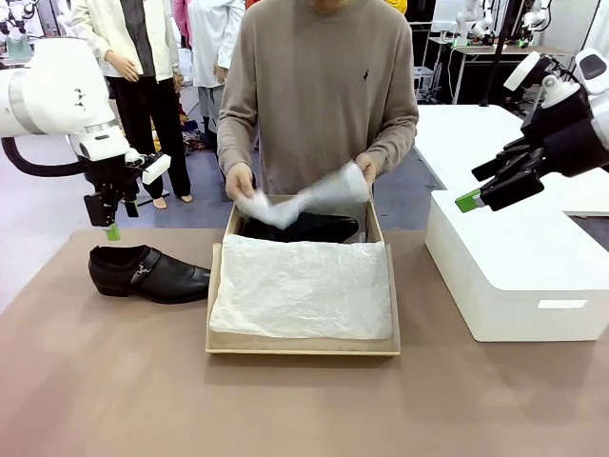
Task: Pack the shoes into the box.
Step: Place the other shoe of the Shoes into the Shoes Box.
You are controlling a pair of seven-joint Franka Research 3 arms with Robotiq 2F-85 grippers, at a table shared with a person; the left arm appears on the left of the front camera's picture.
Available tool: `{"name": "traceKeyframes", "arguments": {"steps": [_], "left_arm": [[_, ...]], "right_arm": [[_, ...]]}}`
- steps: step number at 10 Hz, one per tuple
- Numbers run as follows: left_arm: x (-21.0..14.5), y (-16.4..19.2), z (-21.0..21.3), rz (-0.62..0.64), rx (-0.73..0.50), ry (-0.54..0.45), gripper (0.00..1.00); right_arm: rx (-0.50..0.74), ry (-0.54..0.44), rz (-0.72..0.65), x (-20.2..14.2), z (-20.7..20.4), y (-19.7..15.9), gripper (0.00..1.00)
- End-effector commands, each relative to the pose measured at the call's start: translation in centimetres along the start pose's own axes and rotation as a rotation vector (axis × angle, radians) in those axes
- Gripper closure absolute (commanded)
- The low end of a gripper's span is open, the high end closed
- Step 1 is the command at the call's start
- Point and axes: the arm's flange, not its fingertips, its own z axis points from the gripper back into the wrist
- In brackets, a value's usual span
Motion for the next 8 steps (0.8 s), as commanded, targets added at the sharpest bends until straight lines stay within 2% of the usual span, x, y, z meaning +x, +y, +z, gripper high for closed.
{"name": "traceKeyframes", "arguments": {"steps": [1,8], "left_arm": [[-0.02,0.30,-0.10,0.032,0.014,-0.023,0.00],[0.03,0.25,-0.13,0.009,0.002,-0.003,0.00]], "right_arm": [[0.009,-0.013,-0.001,0.02,-0.03,-0.06,0.00],[0.009,-0.013,-0.001,0.02,-0.03,-0.06,0.00]]}}
